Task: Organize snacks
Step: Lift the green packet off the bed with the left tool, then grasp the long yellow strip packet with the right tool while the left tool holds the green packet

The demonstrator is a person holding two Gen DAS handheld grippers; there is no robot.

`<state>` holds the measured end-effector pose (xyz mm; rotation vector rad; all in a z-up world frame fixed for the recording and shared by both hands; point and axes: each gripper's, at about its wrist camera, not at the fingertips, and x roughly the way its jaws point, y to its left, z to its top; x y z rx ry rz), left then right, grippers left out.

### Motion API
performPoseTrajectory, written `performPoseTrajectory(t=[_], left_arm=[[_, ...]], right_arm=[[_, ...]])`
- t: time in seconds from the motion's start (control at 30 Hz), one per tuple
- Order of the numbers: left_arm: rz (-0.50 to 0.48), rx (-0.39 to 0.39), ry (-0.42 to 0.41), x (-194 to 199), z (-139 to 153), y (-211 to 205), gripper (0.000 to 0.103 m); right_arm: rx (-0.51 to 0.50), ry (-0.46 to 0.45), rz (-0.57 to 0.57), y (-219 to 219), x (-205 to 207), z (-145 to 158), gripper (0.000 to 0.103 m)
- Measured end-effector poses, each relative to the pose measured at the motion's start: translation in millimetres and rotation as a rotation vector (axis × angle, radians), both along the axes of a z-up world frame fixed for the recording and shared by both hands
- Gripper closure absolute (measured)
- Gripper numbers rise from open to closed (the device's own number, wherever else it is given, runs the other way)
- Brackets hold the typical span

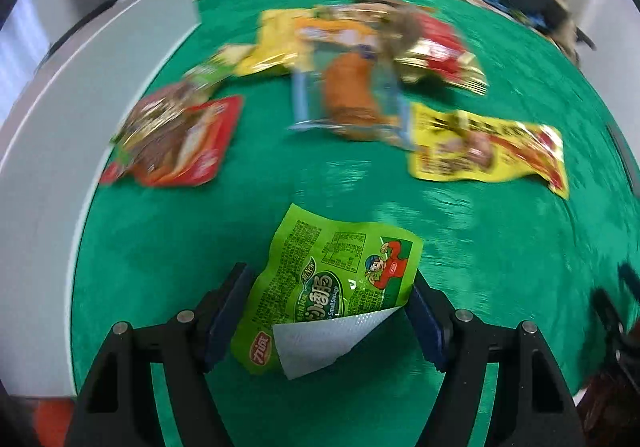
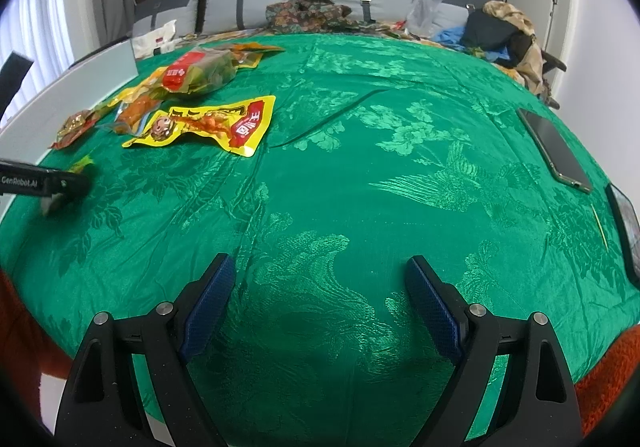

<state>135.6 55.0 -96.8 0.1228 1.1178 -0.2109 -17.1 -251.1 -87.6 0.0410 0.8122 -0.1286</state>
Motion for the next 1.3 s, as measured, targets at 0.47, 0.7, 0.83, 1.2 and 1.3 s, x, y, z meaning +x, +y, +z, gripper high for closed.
performPoseTrajectory(t=[0.47,0.7,0.83,1.2,1.3], left_arm=[[-0.043,0.011,0.003,4.6,-8.4,-2.1,0.001],[-0.083,0.004,-0.023,0.8,-8.7,1.5,0.000],[-0.121,0.004,-0.012,5.1,-8.8,0.3,0.000],[-0.157,0.003,-0.044,3.0,1.0,-2.0,0.036],[-0.118,-0.036,-0.055,-1.9,1.5,6.8,0.036]], right_arm=[[0.000,-0.002,0.000,-1.9,-0.1,0.1,0.013],[0.000,-0.001,0.000,-2.0,-0.2,-0.2,0.013],[0.001,-0.002,0.000,-1.9,-0.2,-0.3,0.013],[0.028,0.098,0.054,-6.0,9.5,6.5,0.014],[0.099,0.128,0.200,-2.5,34.4,27.8,0.015]])
